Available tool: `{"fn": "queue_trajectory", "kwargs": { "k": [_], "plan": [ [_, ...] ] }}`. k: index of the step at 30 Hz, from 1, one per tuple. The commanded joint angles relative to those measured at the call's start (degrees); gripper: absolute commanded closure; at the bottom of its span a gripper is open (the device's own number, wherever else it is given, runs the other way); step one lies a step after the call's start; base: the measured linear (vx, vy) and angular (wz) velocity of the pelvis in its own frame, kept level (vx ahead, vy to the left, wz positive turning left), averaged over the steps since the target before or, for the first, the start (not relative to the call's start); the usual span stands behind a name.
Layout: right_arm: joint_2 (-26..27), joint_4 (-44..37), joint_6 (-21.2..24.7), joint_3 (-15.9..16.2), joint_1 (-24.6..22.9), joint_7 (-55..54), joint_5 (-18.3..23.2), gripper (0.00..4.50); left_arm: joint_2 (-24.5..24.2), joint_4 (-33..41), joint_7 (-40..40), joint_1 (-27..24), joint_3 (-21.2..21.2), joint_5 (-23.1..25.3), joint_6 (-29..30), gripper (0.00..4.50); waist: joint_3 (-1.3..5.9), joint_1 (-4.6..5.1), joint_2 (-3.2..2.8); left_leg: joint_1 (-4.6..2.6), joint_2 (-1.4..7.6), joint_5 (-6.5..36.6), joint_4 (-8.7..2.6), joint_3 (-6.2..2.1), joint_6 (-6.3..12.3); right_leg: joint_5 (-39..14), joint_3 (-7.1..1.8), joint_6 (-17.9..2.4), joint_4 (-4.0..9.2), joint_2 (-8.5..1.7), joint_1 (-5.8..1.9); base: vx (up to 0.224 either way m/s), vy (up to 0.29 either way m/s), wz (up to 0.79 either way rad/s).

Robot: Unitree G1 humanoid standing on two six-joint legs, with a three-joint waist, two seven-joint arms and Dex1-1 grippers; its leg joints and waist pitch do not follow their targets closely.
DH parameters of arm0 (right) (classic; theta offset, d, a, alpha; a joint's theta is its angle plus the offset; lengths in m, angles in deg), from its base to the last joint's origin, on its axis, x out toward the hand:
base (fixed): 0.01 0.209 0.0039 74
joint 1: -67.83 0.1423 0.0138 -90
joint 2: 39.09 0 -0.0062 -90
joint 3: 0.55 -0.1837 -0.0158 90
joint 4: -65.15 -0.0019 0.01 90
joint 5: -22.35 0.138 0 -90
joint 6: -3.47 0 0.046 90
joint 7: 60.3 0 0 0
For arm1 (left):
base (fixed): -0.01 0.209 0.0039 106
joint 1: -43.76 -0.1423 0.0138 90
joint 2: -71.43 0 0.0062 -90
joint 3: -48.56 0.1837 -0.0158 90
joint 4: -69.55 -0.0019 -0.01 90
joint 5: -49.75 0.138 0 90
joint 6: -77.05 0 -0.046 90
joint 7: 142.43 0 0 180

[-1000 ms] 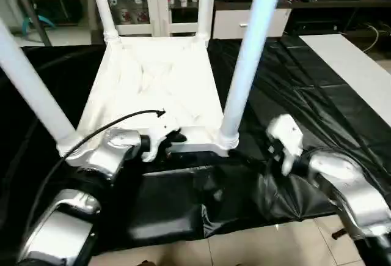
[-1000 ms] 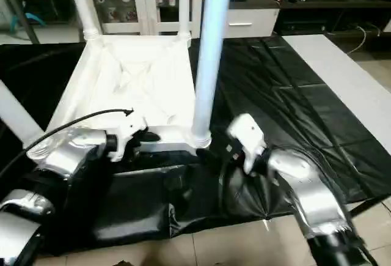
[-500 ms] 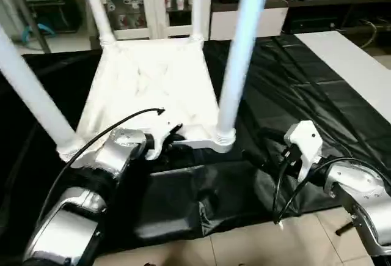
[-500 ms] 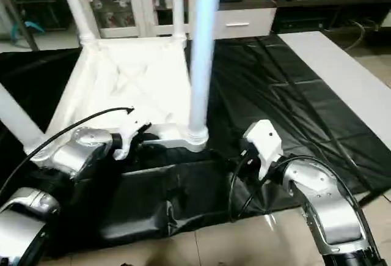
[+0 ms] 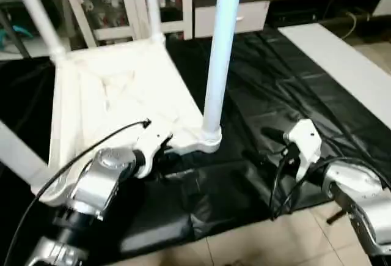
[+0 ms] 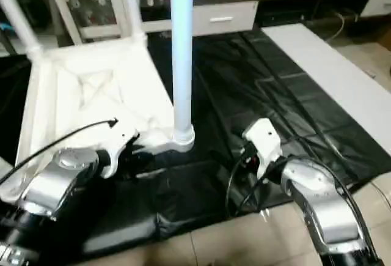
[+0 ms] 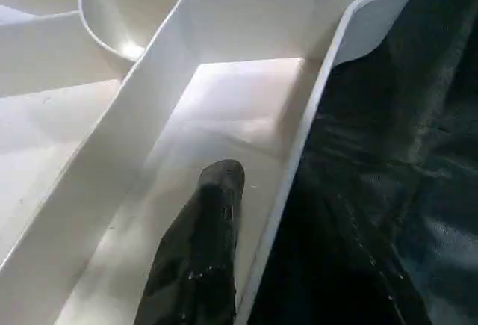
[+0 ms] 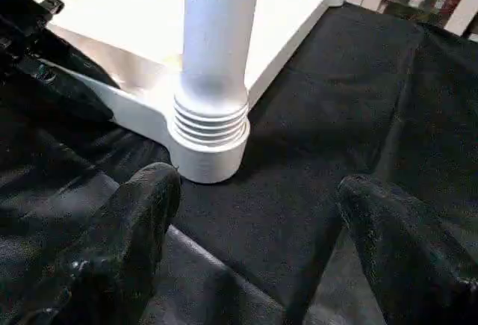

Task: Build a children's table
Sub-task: Rotate table base

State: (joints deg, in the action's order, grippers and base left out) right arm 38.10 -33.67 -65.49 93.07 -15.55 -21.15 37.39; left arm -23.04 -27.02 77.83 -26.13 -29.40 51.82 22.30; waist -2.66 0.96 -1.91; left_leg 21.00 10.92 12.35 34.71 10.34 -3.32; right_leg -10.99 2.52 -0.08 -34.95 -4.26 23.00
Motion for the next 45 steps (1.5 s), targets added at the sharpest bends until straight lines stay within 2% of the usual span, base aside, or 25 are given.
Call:
{"fn": "queue_trajectory", "kwargs": {
  "k": [1, 8, 15, 21, 23, 24, 25, 26, 28, 30, 31, 32, 33, 34, 35, 36, 37, 38, 39, 40, 41, 42, 43, 44, 45],
  "plan": [
    [0.2, -0.3, 0.6, 0.4, 0.2, -0.4, -0.6, 0.68, 0.1, 0.9, -1.6, -1.9, -0.4, 0.6, 0.1, 3.58, 3.11, -0.65, 0.7, 0.02, 2.0, 7.2, -3.98, -0.78, 5.26, -9.1, -2.02, -14.5, 4.36, -3.19, -2.94, 0.0, 0.0, 0.0],
    [0.7, -0.5, 0.9, 0.6, 0.2, -0.5, -0.6, 0.68, 0.3, 6.2, -1.1, -4.6, 1.0, -0.9, 0.7, 2.87, 3.24, -1.06, 0.56, -0.2, 2.04, 6.8, -3.99, -0.74, 4.48, -7.8, -2.14, -13.7, 4.19, -3.13, -2.79, 0.0, 0.0, 0.0],
    [3.0, -3.1, 2.9, -1.8, -0.9, -4.1, 1.4, 0.68, 2.7, 16.5, -6.2, -8.1, -8.2, -4.9, -8.8, 2.56, 3.12, -1.74, 0.84, -0.11, 2.04, 6.9, -3.92, -0.65, 4.87, -7.6, -2.1, -14.1, 4.21, -3.12, -2.81, 0.0, 0.0, 0.0],
    [9.2, -4.3, 1.4, -2.3, -1.1, -11.5, 0.6, 0.68, 8.5, 22.0, -15.4, -12.2, -15.6, -6.9, -9.6, 2.56, 3.03, -1.33, 0.7, -0.4, 2.42, 8.4, -4.43, -0.98, 2.39, -9.9, -1.83, -11.8, 4.17, -2.4, -2.41, 0.0, 0.0, 0.0],
    [9.8, -4.3, 1.3, -1.9, -1.0, -12.3, 0.1, 0.68, 9.6, 22.4, -17.7, -12.6, -15.9, -6.2, -9.4, 2.56, 3.08, -0.54, 0.16, -1.19, 3.43, 10.1, -5.15, -1.98, 0.48, -6.7, -0.41, -12.0, 3.98, -0.35, -2.17, 0.0, 0.0, 0.0],
    [10.2, -4.6, 1.7, -1.8, -0.8, -12.7, 0.1, 0.68, 10.4, 22.7, -19.2, -12.8, -15.5, -5.6, -9.4, 2.56, 2.91, -0.04, 0.17, 0.15, 6.01, 10.8, -7.31, -6.49, 6.08, -2.5, 2.02, -14.5, 1.29, -0.22, -3.13, 0.0, 0.0, 0.0],
    [10.5, -4.8, 2.0, -2.0, -0.7, -12.9, 0.3, 0.68, 10.9, 22.9, -20.0, -13.0, -15.1, -5.0, -9.8, 2.56, 3.16, 0.2, -1.16, -0.34, 6.57, 10.7, -7.78, -7.5, 9.23, -2.7, 2.73, -15.6, 0.94, -0.07, -2.88, -0.006, -0.055, 0.22],
    [10.7, -4.8, 2.1, -2.1, -0.6, -13.0, 0.4, 0.68, 11.0, 23.0, -20.4, -13.0, -15.0, -4.8, -9.9, 2.56, 3.08, 1.06, -1.39, -0.63, 6.97, 11.9, -8.23, -10.39, 15.85, -5.3, 3.85, -18.3, -0.5, 0.06, -2.32, -0.006, -0.103, 0.5],
    [11.6, -4.8, 2.8, -3.1, -0.3, -14.0, 0.7, 0.68, 13.0, 23.9, -22.8, -13.7, -14.1, -3.8, -10.4, 2.56, 2.72, 1.86, -0.81, 0.1, 5.65, 11.4, -8.44, -12.56, 20.67, -9.3, 4.27, -20.8, -1.58, -0.03, -2.64, -0.002, -0.124, 0.53],
    [11.2, -4.5, 2.8, -2.9, -0.6, -14.3, -0.2, 0.68, 13.3, 24.3, -23.9, -14.5, -13.4, -3.0, -9.8, 2.56, 2.48, 1.24, 0.02, 1.89, 2.9, 11.8, -8.33, -13.74, 18.75, -13.7, 3.68, -22.4, -0.77, -0.84, -4.08, -0.008, -0.179, 0.5],
    [11.0, -4.5, 2.8, -2.8, -0.8, -14.5, -0.5, 0.68, 13.5, 24.4, -24.3, -14.7, -13.2, -2.8, -9.4, 2.56, 2.61, 0.43, 1.12, 3.53, -0.16, 12.1, -6.25, -13.18, 13.29, -20.1, 3.51, -23.3, 1.8, -1.83, -5.09, -0.032, -0.218, 0.5],
    [10.6, -4.6, 3.2, -2.4, -1.3, -14.6, -0.9, 0.68, 13.8, 24.5, -25.2, -15.2, -13.1, -2.3, -10.4, 2.56, 3.04, -1.0, 3.65, 4.15, -5.11, 9.7, 6.18, -6.92, 7.38, -32.5, 4.69, -23.6, 8.72, -6.23, -4.79, -0.029, -0.217, 0.54],
    [10.5, -4.7, 3.1, -2.1, -1.6, -14.4, -1.2, 0.68, 14.3, 24.3, -26.0, -15.1, -13.6, -2.7, -9.4, 2.56, 3.46, -2.22, 3.1, 3.68, -4.88, 9.1, 11.18, -3.22, 7.47, -33.5, 4.48, -25.1, 9.94, -7.48, -5.34, -0.029, -0.217, 0.54],
    [10.5, -4.7, 3.2, -1.9, -1.8, -14.3, -1.3, 0.68, 14.5, 24.0, -26.7, -15.0, -13.9, -2.6, -9.0, 2.56, 1.95, -2.41, 3.41, 4.97, -3.18, 9.7, 11.72, -1.95, 8.77, -30.8, 3.51, -21.9, 9.0, -7.95, -5.26, -0.005, -0.202, 0.4],
    [10.5, -4.6, 3.7, -1.7, -1.9, -14.4, -1.2, 0.68, 15.0, 23.6, -27.5, -14.7, -14.7, -3.2, -9.6, 2.56, 1.93, -2.69, 2.74, 2.69, -3.25, 10.9, 8.47, -1.49, 9.1, -27.7, 1.39, -13.7, 8.72, -6.26, -4.51, 0.0, -0.197, 0.23],
    [10.4, -4.5, 3.9, -1.5, -1.8, -14.5, -1.3, 0.68, 15.2, 23.5, -27.7, -14.6, -15.1, -3.6, -9.8, 2.56, 2.69, -2.91, 2.05, 1.94, -1.84, 9.8, 5.22, -2.09, 9.85, -24.9, 1.79, -10.0, 8.64, -5.68, -5.61, 0.0, -0.197, 0.23],
    [10.2, -4.7, 4.1, -1.0, -1.7, -14.3, -1.6, 0.68, 15.2, 23.5, -28.0, -14.4, -15.3, -3.7, -8.5, 2.56, 3.81, -3.82, -0.26, -1.76, 4.33, 2.2, 0.19, -5.09, 11.86, -13.8, 3.97, -1.1, 7.5, -3.46, -4.84, -0.015, -0.184, 0.19],
    [10.3, -5.3, 4.6, -0.7, -1.3, -14.0, -1.4, 0.68, 14.9, 23.4, -27.5, -14.3, -15.1, -3.8, -8.0, 2.56, 4.68, -2.59, -0.15, -3.81, 15.55, -7.8, -2.71, -11.17, 20.4, -4.6, 2.29, 4.2, -1.33, -5.56, -1.91, -0.007, -0.191, 0.11],
    [10.6, -5.8, 5.2, -0.6, -1.0, -14.0, -1.0, 0.68, 14.9, 23.3, -27.2, -14.3, -15.1, -4.0, -8.1, 2.56, 4.85, -2.57, 0.58, -5.91, 16.13, -12.9, -1.35, -11.48, 23.01, -1.9, -0.93, 3.6, -3.45, -7.79, 1.29, -0.007, -0.191, 0.11],
    [10.7, -6.0, 5.4, -0.7, -0.9, -14.1, -0.9, 0.68, 15.0, 23.3, -27.2, -14.4, -15.1, -4.1, -8.3, 2.56, 4.41, -2.66, 3.32, -5.8, 8.57, -21.3, 2.72, -7.55, 19.75, 8.2, -5.3, -0.3, -1.0, -10.45, 3.72, 0.016, -0.151, 0.15],
    [10.8, -6.2, 5.6, -0.7, -0.8, -14.3, -0.7, 0.68, 15.2, 23.5, -27.4, -14.5, -15.2, -4.3, -8.6, 2.56, 3.95, -3.93, 5.12, 1.92, -1.2, -10.0, 3.18, -3.38, 13.44, 18.1, -6.18, 3.0, 0.47, -7.11, -3.66, -0.018, -0.04, 0.18],
    [10.8, -6.2, 5.6, -0.7, -0.8, -14.3, -0.7, 0.68, 15.2, 23.5, -27.4, -14.5, -15.2, -4.3, -8.6, 2.56, 2.41, -4.67, 4.41, 1.28, -1.04, -2.7, 2.16, -3.24, 10.79, 9.4, -5.56, 3.8, 3.15, -7.3, -2.23, -0.018, -0.04, 0.18],
    [11.1, -5.6, 5.4, -0.8, -0.6, -14.7, -0.5, 0.68, 14.4, 23.3, -26.9, -14.9, -14.1, -3.4, -8.5, 2.56, 2.55, -4.49, 5.0, 0.47, -0.57, 3.4, 0.94, -3.18, 6.07, -6.2, -4.58, 4.0, 3.01, -5.32, -3.56, -0.049, -0.054, 0.05],
    [11.2, -5.1, 5.4, -0.5, -0.5, -15.0, -0.9, 0.68, 14.1, 23.2, -26.8, -15.4, -13.7, -3.1, -8.9, 2.56, 2.42, -4.73, 4.62, -0.4, 0.2, 6.6, -0.94, -3.08, 3.25, -20.6, -3.7, 3.9, 3.57, -3.95, -3.96, -0.048, -0.106, 0.02],
    [11.2, -4.9, 5.4, -0.5, -0.4, -15.1, -1.0, 0.68, 14.1, 23.1, -26.7, -15.5, -13.6, -3.0, -9.1, 2.56, 1.93, -4.61, 4.33, -0.94, 0.39, 8.8, -1.6, -2.98, 2.7, -25.9, -3.53, 3.7, 4.12, -3.76, -3.68, -0.048, -0.106, 0.02]
  ]
}}
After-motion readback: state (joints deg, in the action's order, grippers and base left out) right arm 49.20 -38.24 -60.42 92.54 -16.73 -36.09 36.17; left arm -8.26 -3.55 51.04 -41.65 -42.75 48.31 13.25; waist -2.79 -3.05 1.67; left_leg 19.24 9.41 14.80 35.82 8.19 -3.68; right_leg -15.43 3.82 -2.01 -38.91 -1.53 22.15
